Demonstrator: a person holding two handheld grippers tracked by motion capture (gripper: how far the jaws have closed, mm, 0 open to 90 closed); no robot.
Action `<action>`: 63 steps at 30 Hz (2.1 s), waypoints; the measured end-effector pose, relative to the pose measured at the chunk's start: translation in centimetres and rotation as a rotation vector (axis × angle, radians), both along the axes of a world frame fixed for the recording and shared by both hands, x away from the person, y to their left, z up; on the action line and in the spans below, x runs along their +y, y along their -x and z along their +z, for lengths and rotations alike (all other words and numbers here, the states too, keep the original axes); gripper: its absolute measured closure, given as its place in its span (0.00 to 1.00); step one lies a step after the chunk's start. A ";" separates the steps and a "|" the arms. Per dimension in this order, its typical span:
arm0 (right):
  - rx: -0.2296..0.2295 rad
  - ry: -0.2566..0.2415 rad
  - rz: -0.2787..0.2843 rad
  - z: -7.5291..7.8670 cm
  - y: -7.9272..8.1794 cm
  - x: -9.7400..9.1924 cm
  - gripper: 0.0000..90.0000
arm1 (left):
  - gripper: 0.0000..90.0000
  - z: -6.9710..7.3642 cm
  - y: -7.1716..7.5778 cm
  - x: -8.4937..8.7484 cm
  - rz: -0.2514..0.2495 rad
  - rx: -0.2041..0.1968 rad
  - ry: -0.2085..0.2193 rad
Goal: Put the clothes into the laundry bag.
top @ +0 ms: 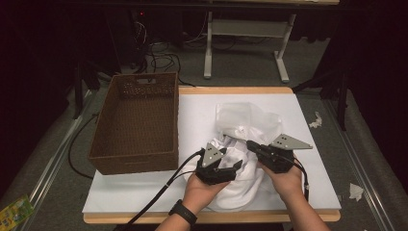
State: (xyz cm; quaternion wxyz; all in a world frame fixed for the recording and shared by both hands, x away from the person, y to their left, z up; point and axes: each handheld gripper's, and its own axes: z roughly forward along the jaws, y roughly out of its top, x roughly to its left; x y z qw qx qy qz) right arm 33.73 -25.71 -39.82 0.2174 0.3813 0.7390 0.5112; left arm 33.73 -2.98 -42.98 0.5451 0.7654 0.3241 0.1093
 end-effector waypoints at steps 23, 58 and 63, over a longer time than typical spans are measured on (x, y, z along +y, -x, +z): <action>0.053 0.102 -0.128 -2.3 2.9 -5.7 0.63 | 0.31 -0.3 1.9 -0.6 -0.010 -0.043 -0.042; 0.083 0.070 0.038 -1.8 3.4 -2.3 1.00 | 0.95 2.8 -3.1 -0.8 0.081 0.016 -0.123; 0.067 0.078 0.023 -1.4 3.0 -1.9 1.00 | 0.95 4.6 -3.3 -1.4 0.062 -0.037 -0.140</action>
